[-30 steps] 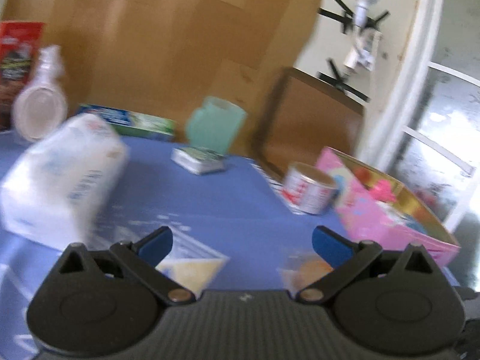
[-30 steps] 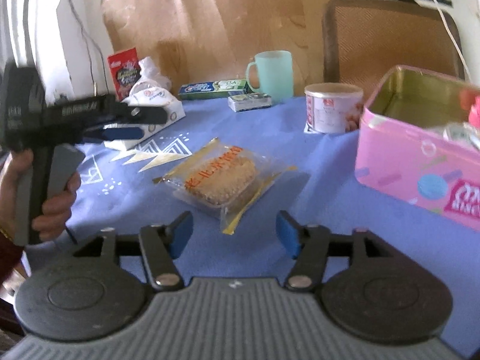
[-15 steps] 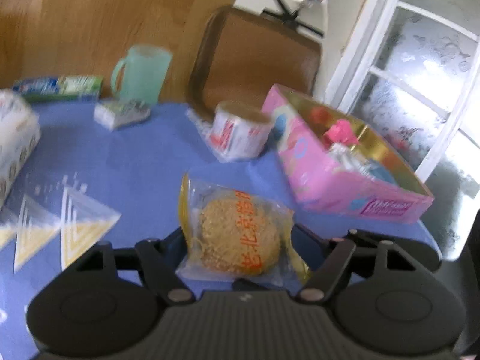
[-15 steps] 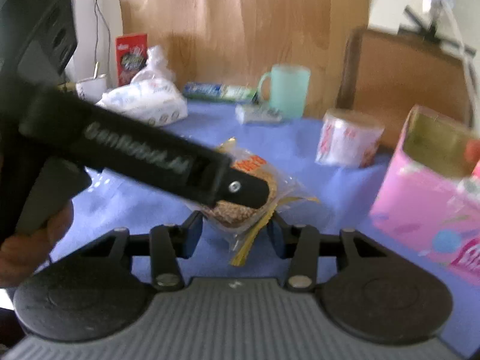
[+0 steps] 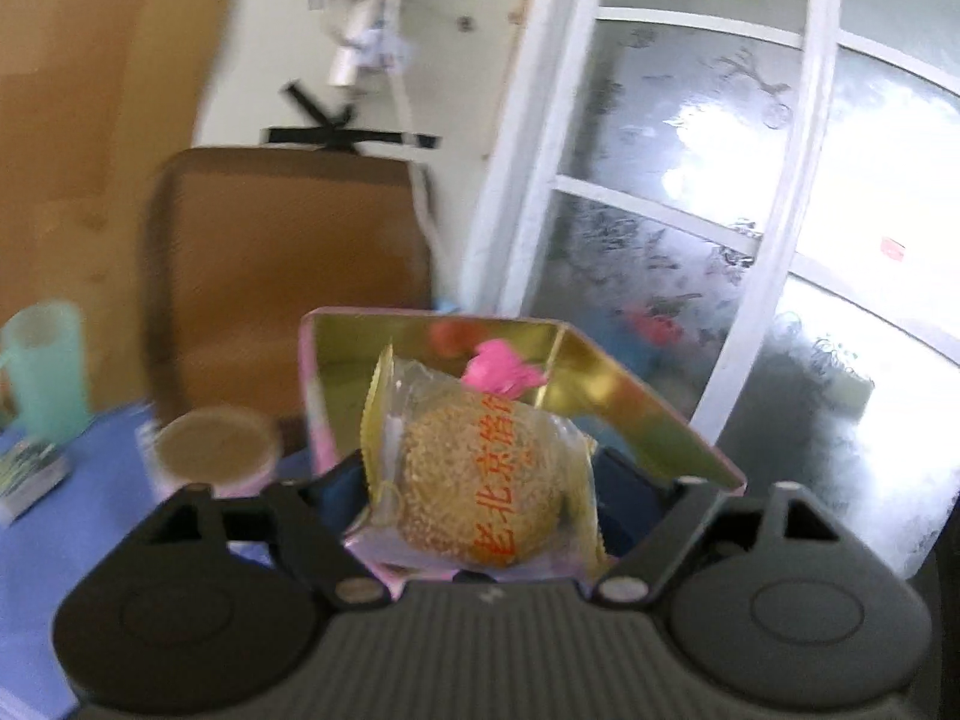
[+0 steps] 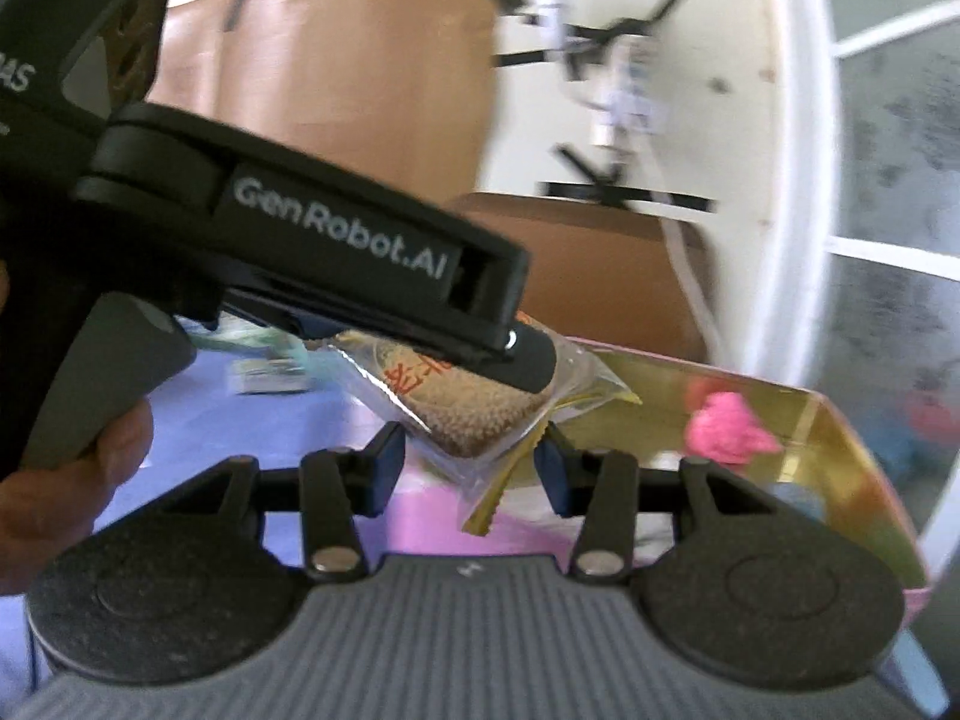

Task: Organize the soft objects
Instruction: 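Carry the biscuit bag into the pink tin and open the right tool, then withdraw the right tool from the tin back over the table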

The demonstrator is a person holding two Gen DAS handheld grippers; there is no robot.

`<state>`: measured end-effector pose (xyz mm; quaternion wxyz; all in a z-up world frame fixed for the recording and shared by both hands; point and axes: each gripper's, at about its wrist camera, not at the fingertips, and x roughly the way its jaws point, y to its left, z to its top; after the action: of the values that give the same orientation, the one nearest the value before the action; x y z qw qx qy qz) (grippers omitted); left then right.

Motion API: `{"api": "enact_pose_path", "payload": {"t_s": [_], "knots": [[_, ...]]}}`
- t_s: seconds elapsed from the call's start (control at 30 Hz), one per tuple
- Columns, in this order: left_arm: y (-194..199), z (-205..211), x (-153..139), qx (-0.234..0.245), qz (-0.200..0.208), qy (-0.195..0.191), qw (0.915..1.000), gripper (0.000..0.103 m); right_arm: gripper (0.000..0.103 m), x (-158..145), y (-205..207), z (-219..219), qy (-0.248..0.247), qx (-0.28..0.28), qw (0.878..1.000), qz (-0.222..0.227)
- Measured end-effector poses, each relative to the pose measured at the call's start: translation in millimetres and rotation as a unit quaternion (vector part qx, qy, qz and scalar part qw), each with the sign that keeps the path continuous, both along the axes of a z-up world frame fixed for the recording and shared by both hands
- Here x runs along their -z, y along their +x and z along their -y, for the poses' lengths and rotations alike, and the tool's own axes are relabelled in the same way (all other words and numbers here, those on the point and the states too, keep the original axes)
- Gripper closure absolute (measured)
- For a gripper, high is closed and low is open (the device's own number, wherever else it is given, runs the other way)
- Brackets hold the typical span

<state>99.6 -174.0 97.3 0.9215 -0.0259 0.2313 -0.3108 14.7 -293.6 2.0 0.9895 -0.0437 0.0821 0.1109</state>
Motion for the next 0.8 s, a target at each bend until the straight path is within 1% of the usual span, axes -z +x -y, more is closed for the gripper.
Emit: {"api": "enact_pose_path", "payload": {"t_s": [0.03, 0.07, 0.1, 0.13, 0.17, 0.2, 0.23, 0.27, 0.4, 0.5, 0.67, 0.8], "knots": [[4.8, 9.3, 1.9, -0.007, 0.008, 0.004, 0.9999, 0.000, 0.053, 0.9, 9.6, 4.7, -0.005, 0.023, 1.000, 0.005], [8.8, 17.7, 3.8, -0.022, 0.015, 0.010, 0.9996, 0.000, 0.052, 2.9, 19.3, 6.6, -0.014, 0.051, 0.999, 0.010], [14.7, 26.0, 7.3, -0.038, 0.013, 0.023, 0.9989, 0.000, 0.051, 5.5, 31.8, 9.2, -0.027, 0.084, 0.996, 0.013], [19.3, 32.4, 10.4, -0.051, 0.005, 0.034, 0.9981, 0.000, 0.051, 9.4, 48.1, 14.9, -0.041, 0.109, 0.993, 0.000], [23.3, 34.2, 14.8, -0.062, -0.008, 0.039, 0.9973, 0.000, 0.052, 13.0, 58.9, 20.9, -0.041, 0.126, 0.991, -0.018], [24.3, 32.3, 18.7, -0.068, -0.019, 0.035, 0.9969, 0.000, 0.052, 15.6, 65.1, 27.7, -0.026, 0.138, 0.990, -0.035], [23.9, 28.0, 21.8, -0.068, -0.026, 0.028, 0.9970, 0.000, 0.052, 17.2, 65.6, 35.8, -0.001, 0.137, 0.990, -0.043], [21.3, 23.7, 24.9, -0.066, -0.028, 0.026, 0.9971, 0.000, 0.052, 18.7, 60.6, 42.1, 0.020, 0.130, 0.990, -0.040], [14.8, 17.1, 30.1, -0.084, -0.021, 0.056, 0.9947, 0.000, 0.052, 24.3, 45.1, 45.7, 0.029, 0.140, 0.989, -0.029], [13.8, 12.4, 31.5, -0.090, -0.031, 0.058, 0.9938, 0.000, 0.052, 24.9, 31.3, 50.9, 0.060, 0.137, 0.988, -0.027], [7.0, 6.7, 31.6, -0.102, -0.038, 0.059, 0.9924, 0.000, 0.052, 21.8, 8.0, 50.1, 0.093, 0.139, 0.986, -0.019], [-1.7, -1.0, 33.1, -0.106, -0.043, 0.061, 0.9916, 0.000, 0.052, 21.2, -5.7, 52.0, 0.136, 0.136, 0.981, -0.025]]}}
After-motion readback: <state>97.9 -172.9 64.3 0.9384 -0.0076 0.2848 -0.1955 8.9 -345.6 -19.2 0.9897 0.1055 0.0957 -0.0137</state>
